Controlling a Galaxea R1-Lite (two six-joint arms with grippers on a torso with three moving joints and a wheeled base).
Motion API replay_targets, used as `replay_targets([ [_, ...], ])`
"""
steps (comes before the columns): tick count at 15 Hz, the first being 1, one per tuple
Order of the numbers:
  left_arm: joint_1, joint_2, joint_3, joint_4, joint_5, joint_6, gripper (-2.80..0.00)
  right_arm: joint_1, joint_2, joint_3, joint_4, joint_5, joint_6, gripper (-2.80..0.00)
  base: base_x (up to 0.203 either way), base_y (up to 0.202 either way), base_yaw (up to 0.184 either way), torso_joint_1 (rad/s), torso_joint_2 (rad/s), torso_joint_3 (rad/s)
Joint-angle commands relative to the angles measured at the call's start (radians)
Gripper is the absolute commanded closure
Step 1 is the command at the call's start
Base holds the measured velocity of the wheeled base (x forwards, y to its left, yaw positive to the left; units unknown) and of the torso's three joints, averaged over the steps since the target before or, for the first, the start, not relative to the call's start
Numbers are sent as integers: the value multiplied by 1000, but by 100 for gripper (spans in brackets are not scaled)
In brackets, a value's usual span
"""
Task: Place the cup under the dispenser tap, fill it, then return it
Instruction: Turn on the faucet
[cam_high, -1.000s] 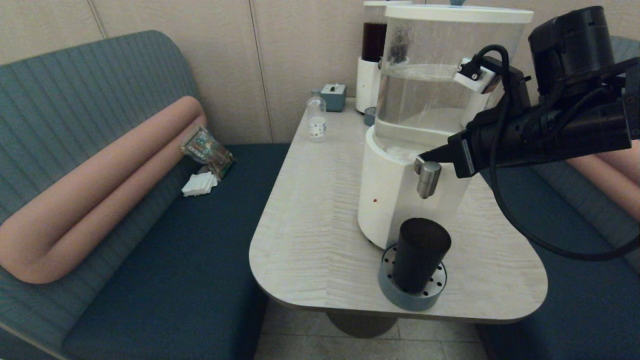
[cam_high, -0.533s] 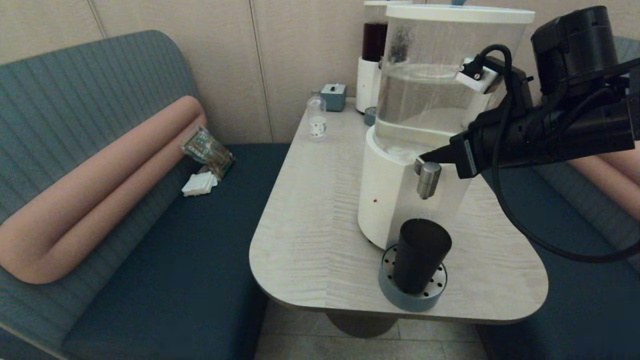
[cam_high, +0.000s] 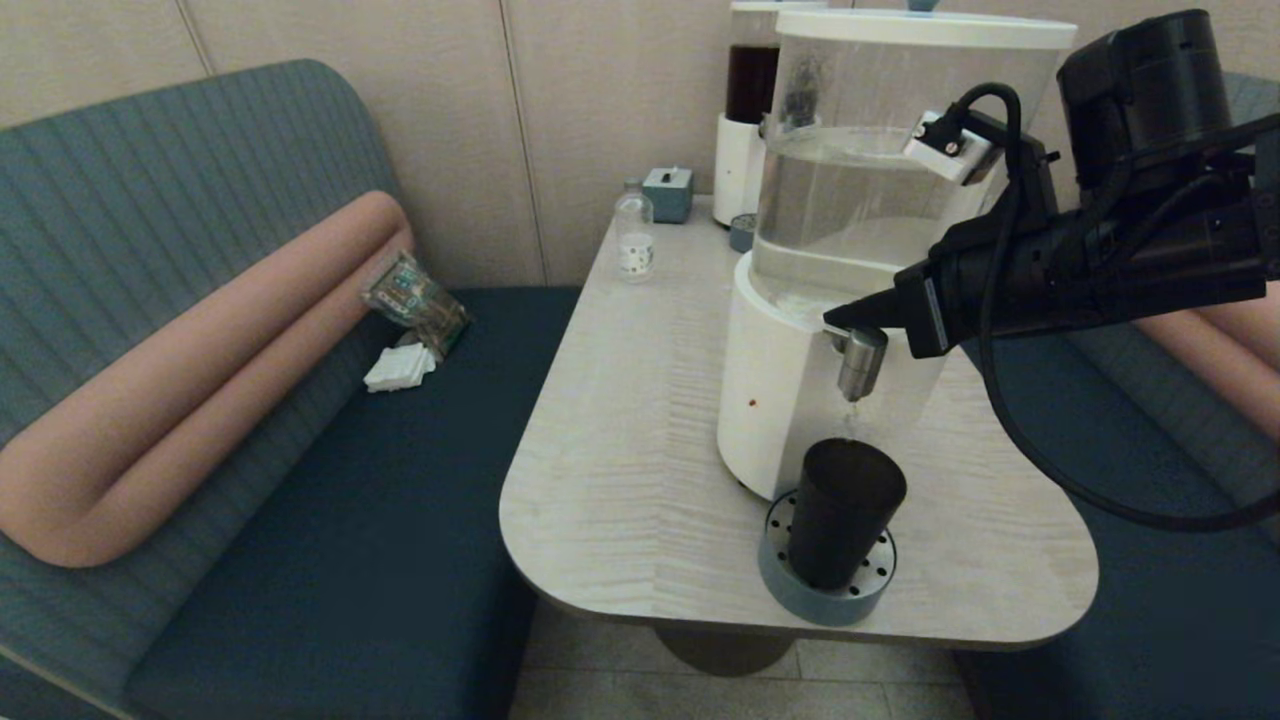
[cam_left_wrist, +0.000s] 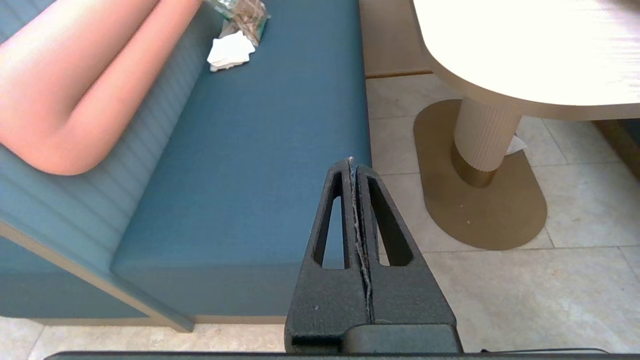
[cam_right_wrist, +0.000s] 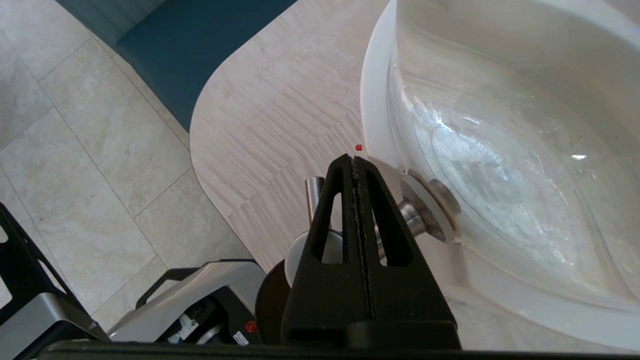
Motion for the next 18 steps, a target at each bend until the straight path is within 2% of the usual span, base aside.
replay_targets([
  [1, 0, 1, 0, 0, 0, 1, 0, -1, 4, 2, 3, 1, -2, 0, 0, 0, 0, 0, 0, 0],
  [5, 0, 1, 0, 0, 0, 1, 0, -21, 2, 3, -9, -5, -3, 0, 0, 0, 0, 0, 0, 0],
  [10, 0, 1, 0, 0, 0, 1, 0, -95, -38, 23, -69, -5, 6, 0, 0, 0, 0, 0, 0, 0],
  [18, 0, 1, 0, 0, 0, 1, 0, -147, -167, 131, -61, 2, 7, 0, 0, 0, 0, 0, 0, 0],
])
